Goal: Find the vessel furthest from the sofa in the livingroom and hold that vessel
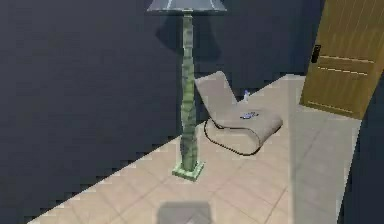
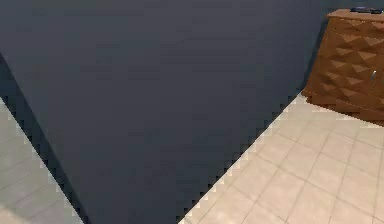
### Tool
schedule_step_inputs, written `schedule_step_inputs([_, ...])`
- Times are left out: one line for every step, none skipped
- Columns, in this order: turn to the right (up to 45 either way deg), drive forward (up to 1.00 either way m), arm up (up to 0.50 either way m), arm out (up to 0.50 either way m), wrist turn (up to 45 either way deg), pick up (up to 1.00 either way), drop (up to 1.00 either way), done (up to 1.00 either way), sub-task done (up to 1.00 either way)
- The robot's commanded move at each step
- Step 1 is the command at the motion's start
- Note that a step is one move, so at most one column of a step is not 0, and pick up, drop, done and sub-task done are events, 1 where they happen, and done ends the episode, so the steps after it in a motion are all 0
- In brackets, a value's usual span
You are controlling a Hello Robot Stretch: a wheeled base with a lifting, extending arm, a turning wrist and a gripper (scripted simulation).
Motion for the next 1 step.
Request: schedule_step_inputs([33.0,0.00,0.00,0.00,0.0,0.00,0.00,0.00,0.00])
